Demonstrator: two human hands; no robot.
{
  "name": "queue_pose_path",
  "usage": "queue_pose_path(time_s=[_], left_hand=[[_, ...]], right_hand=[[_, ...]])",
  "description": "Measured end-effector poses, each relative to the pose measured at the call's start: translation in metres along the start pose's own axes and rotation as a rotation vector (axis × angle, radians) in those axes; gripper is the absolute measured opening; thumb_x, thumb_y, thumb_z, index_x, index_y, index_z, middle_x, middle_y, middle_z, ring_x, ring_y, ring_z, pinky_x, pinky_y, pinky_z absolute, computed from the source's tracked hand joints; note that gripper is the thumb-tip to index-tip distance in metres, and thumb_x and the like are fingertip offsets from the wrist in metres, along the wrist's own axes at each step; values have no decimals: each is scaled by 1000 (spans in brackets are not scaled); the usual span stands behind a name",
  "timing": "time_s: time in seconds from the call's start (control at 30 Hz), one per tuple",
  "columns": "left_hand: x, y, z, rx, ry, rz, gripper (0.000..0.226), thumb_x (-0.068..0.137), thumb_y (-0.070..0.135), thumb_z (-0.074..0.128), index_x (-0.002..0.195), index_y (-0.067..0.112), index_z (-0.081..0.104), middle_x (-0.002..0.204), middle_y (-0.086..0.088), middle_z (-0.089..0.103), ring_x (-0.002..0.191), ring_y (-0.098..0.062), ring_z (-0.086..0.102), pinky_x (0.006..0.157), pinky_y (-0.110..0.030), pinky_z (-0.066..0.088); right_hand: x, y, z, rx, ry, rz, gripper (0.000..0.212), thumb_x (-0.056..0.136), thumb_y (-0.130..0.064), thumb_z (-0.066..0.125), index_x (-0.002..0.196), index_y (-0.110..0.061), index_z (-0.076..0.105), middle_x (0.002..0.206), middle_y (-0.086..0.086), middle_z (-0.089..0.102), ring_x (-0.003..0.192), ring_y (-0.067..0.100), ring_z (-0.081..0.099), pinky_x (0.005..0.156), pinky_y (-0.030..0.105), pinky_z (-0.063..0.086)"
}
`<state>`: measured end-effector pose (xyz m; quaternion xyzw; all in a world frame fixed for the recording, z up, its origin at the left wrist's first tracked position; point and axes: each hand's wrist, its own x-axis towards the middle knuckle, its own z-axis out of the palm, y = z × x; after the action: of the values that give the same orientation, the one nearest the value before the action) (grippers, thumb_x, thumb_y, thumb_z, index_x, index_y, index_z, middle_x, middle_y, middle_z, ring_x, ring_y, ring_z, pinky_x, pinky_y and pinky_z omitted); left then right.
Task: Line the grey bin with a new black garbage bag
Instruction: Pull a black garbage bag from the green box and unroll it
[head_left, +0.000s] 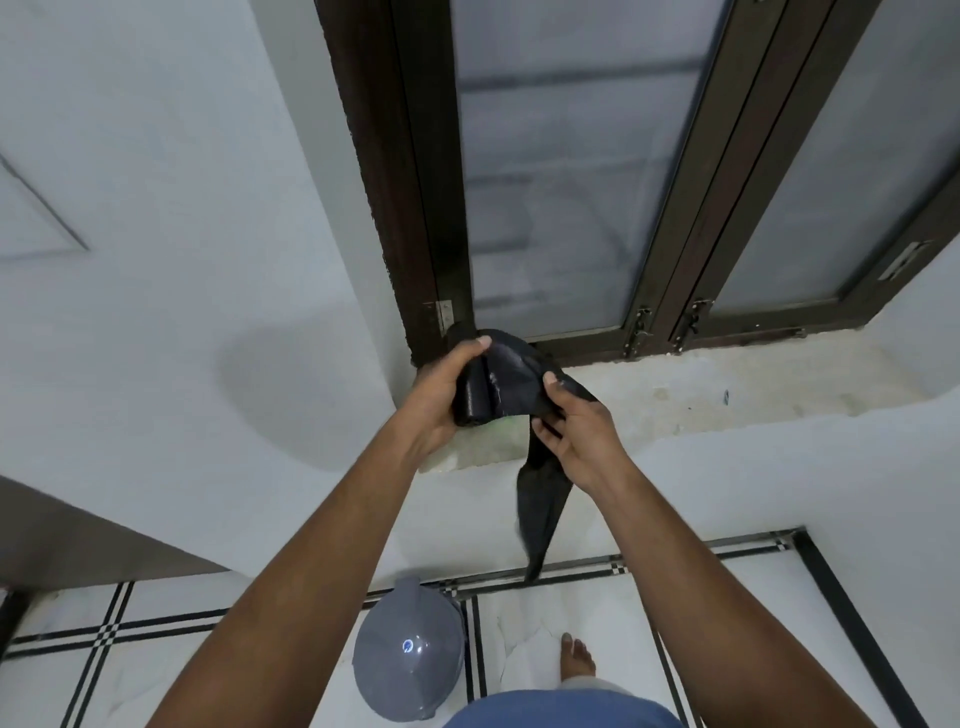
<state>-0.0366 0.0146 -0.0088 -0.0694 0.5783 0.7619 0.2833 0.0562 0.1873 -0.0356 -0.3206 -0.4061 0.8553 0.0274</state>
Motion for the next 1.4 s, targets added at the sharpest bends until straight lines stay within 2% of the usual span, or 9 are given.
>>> queue_pose_path(time_s=[0.17,0.3,0.43,0.63,0.77,0.87,0.97,1.23,1.4], left_hand=[[6,16,10,-57,43,28,36,94,43,75,120,18,77,114,-9,82,105,-29,77,98,-46,60],[10,22,17,-170,96,22,37,98,41,69,121,12,75,110,-15,79,92,-29,77,92,-46,65],[17,18,24,-88,119,53,67,81,45,93,137,14,75,132,-18,79,120,-39,77,105,-59,60],[16,21,24,-89,159,113,40,98,31,78,131,8,76,117,-16,82,87,-25,82,68,-37,66],[12,26,29,-97,141,87,23,102,33,71,115,16,78,102,-8,82,82,-22,80,67,-32,63],[11,27,29,-67,103,97,31,103,39,70,123,17,78,113,-8,83,99,-25,79,85,-38,62],[10,28,28,-81,88,86,34,104,41,67,127,18,75,113,-8,82,101,-24,77,86,-38,60],[8,30,26,-70,138,61,29,104,38,65,114,14,78,106,-12,81,85,-26,78,77,-36,62],[7,27,26,-7,120,114,44,103,42,75,128,6,79,123,-18,82,107,-34,80,88,-40,65]], right_hand=[[20,-24,-6,3,26,-14,27,97,-26,87,116,-9,78,124,12,84,106,24,79,78,32,63],[27,-36,-6,9,-64,27,38,96,-35,88,124,-11,77,121,10,84,103,23,79,83,35,64],[31,-42,-5,-78,-159,47,27,100,-26,84,121,-11,76,108,6,83,92,18,78,80,31,63],[42,-51,-8,-113,-54,-37,21,98,-23,86,114,-10,79,95,4,81,78,12,73,79,29,66],[41,-47,-8,-102,-38,-63,24,98,-26,86,115,-11,78,93,2,81,77,11,74,77,29,66],[38,-45,-6,-26,-38,-43,25,100,-28,84,116,-11,77,99,5,82,83,16,74,76,32,64],[33,-43,-3,-17,-104,-1,39,97,-36,86,127,-12,78,118,8,84,99,21,78,80,34,64],[29,-35,-1,-100,-85,49,21,94,-23,90,102,-11,75,85,1,76,83,14,74,76,30,62],[18,-33,3,-123,-51,26,21,97,-24,87,104,-10,73,89,3,75,81,14,74,76,32,63]])
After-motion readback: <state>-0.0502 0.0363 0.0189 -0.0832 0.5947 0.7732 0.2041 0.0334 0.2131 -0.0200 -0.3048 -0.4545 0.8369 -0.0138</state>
